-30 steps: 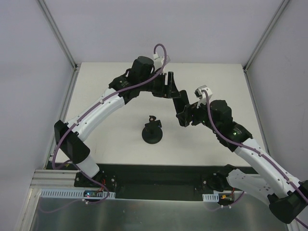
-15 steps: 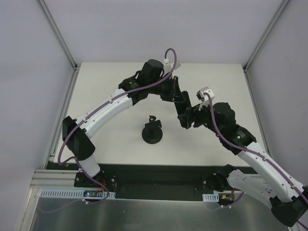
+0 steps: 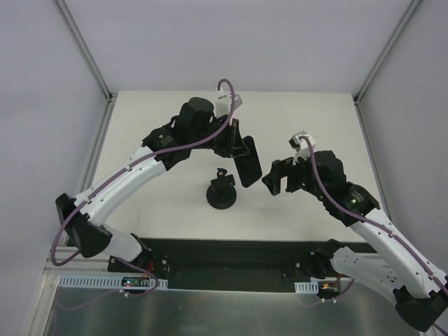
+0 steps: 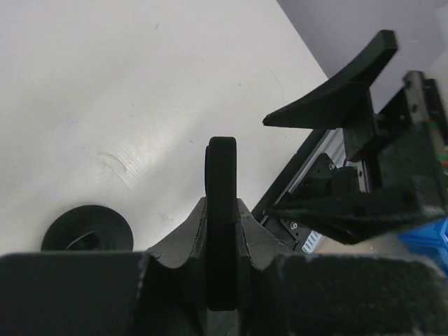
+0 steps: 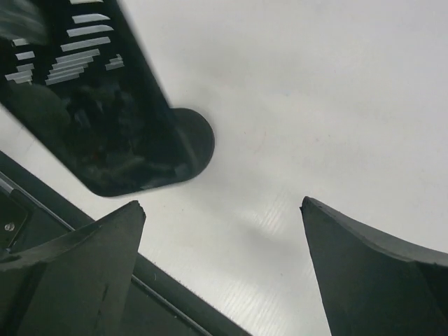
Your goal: Place the phone on the phone stand
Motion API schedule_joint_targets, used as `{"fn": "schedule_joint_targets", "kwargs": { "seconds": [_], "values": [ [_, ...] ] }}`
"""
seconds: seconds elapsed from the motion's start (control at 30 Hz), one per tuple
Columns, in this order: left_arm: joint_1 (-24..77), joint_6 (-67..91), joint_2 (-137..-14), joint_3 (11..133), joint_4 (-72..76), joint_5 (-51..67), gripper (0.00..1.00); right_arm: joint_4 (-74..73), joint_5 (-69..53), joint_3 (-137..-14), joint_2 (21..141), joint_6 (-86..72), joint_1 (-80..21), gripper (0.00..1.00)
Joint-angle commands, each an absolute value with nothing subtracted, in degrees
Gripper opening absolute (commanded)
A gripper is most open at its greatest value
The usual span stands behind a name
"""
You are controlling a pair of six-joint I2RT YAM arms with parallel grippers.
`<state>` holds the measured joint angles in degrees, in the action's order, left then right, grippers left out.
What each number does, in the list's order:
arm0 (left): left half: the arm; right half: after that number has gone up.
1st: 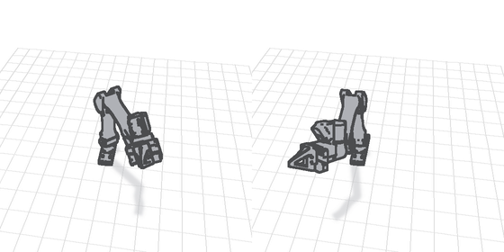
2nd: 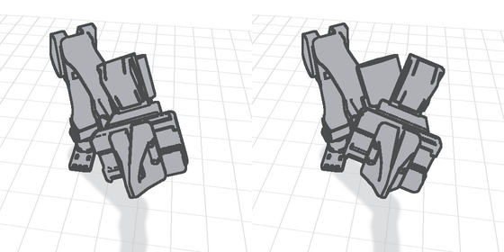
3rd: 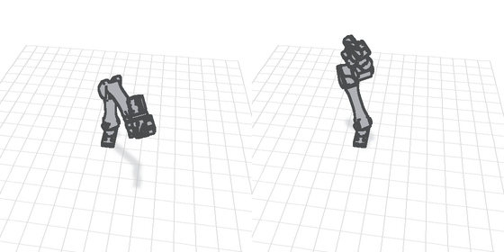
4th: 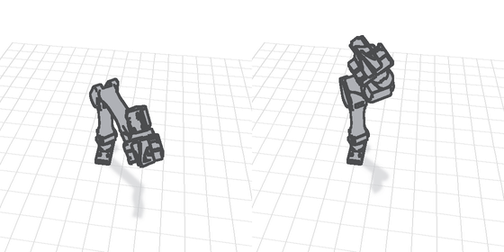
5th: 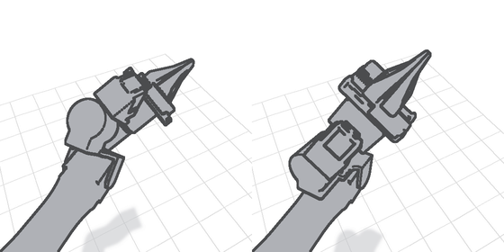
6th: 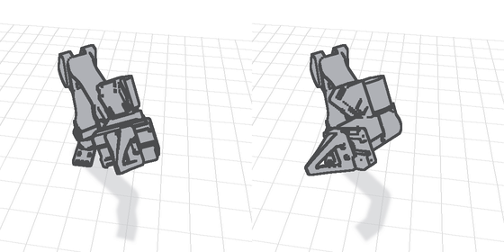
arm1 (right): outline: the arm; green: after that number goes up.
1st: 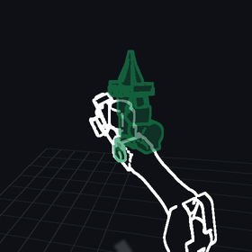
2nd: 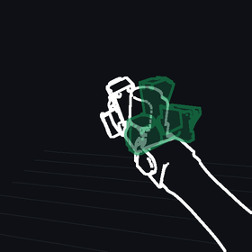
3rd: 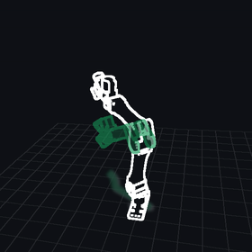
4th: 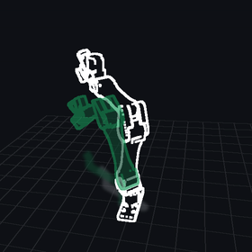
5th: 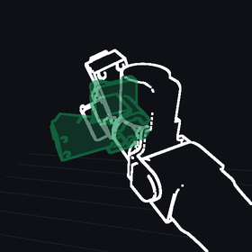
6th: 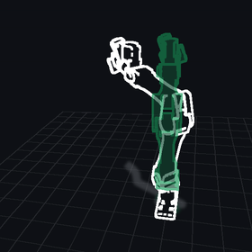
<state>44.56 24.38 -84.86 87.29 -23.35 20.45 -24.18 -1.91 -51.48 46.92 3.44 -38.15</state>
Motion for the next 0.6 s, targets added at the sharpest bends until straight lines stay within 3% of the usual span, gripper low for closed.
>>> {"fn": "schedule_joint_targets", "kwargs": {
  "seconds": [0.0, 0.13, 0.43, 0.57],
  "values": [
    [44.47, 20.83, -73.84, 86.40, -18.63, 15.48, 0.00, -32.16, 3.95, -55.45, 45.70, -4.47, -38.50, 0.96],
    [44.03, 19.87, -68.92, 85.43, -18.72, 8.89, 0.00, -38.49, 9.49, -57.21, 48.95, -13.34, -38.06, 0.96],
    [42.45, 14.60, -66.53, 81.05, -20.04, -1.74, 0.00, -32.18, -3.41, -52.83, 53.88, -18.89, -38.84, 0.97],
    [40.35, 16.17, -64.87, 77.96, -19.86, -5.01, 0.00, -28.22, -2.90, -50.63, 52.56, -20.22, -42.27, 0.96]
  ]
}}
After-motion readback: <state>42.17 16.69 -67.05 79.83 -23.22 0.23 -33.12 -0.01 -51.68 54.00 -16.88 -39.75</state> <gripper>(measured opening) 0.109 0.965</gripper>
